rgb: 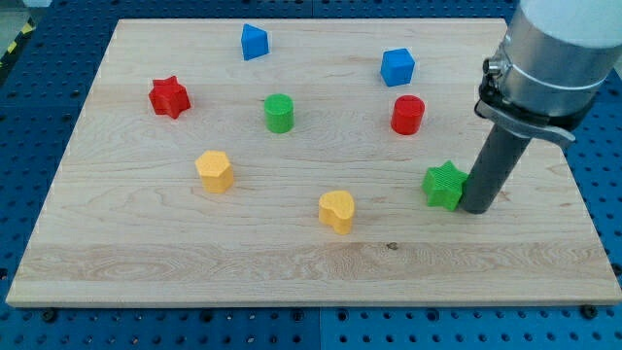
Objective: Put the green star in between the red circle and yellow heart
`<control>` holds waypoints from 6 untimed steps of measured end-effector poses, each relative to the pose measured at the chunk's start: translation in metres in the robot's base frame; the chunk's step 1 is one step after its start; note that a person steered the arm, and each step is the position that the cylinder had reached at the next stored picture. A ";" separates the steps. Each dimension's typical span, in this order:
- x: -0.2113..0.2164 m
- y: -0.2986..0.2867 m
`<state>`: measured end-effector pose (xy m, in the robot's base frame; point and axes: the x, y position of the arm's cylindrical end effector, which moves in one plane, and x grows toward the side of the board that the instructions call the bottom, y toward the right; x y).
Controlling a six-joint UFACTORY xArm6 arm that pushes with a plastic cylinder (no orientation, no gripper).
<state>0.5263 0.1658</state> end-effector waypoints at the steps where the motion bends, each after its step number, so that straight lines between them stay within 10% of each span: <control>1: -0.011 -0.013; 6: -0.042 -0.065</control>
